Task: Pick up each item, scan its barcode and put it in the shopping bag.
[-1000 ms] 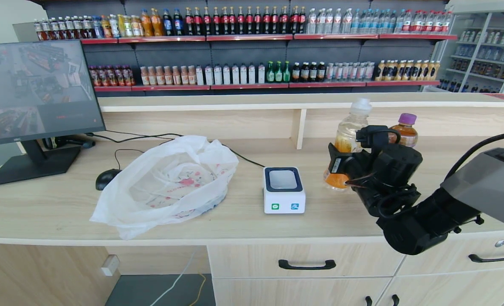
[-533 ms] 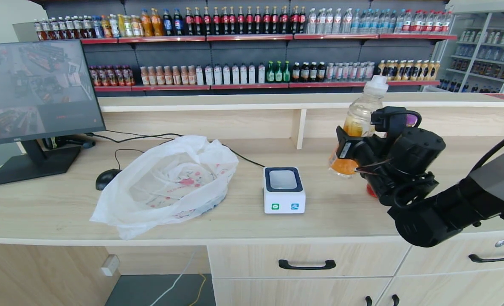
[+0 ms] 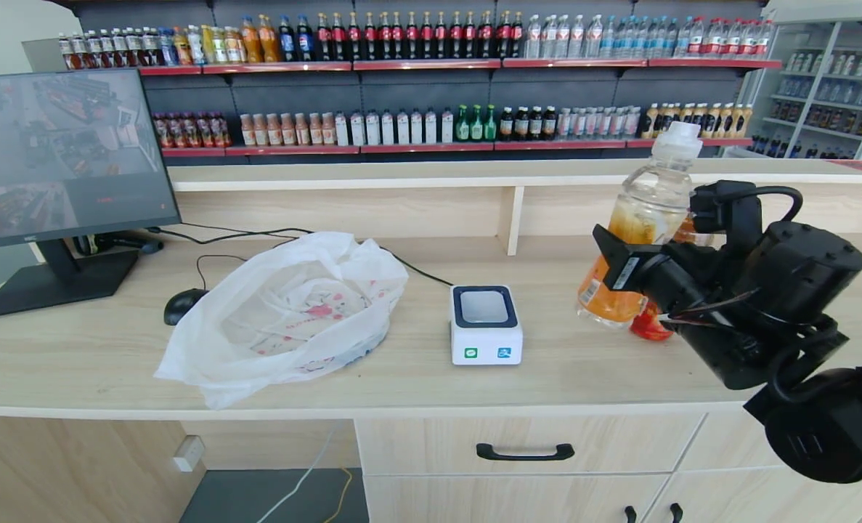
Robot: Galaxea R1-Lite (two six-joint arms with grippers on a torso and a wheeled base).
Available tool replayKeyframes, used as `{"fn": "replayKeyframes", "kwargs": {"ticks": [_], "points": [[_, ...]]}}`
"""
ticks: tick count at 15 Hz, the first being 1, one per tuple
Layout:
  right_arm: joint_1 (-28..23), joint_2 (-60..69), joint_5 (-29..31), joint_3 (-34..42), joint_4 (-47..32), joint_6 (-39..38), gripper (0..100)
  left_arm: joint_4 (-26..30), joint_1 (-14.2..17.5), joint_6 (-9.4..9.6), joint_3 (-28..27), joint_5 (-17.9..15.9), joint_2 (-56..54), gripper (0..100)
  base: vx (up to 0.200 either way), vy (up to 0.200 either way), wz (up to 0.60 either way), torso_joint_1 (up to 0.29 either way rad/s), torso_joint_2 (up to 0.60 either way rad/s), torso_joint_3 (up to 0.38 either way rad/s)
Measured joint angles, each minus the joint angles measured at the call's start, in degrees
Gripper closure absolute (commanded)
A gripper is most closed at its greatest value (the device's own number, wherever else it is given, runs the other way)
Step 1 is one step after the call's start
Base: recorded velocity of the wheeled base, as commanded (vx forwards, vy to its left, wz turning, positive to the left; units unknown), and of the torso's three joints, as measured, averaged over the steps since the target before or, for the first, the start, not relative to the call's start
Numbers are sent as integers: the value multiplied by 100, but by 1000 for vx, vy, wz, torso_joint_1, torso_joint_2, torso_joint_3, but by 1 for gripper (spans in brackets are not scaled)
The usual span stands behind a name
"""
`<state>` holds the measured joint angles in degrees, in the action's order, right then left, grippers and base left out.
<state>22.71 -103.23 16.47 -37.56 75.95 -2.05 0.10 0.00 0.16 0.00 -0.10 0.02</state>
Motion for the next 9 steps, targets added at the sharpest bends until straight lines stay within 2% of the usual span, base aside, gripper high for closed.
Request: {"fn": "replayKeyframes", "kwargs": {"ticks": [3,9], "points": [[38,557,-63,468,-295,-33,100,0,0,0,0,0,0,0,0,0,0,0,0,0],[105,1851,-18,947,-1128,180,100,0,0,0,0,0,0,0,0,0,0,0,0,0]]}}
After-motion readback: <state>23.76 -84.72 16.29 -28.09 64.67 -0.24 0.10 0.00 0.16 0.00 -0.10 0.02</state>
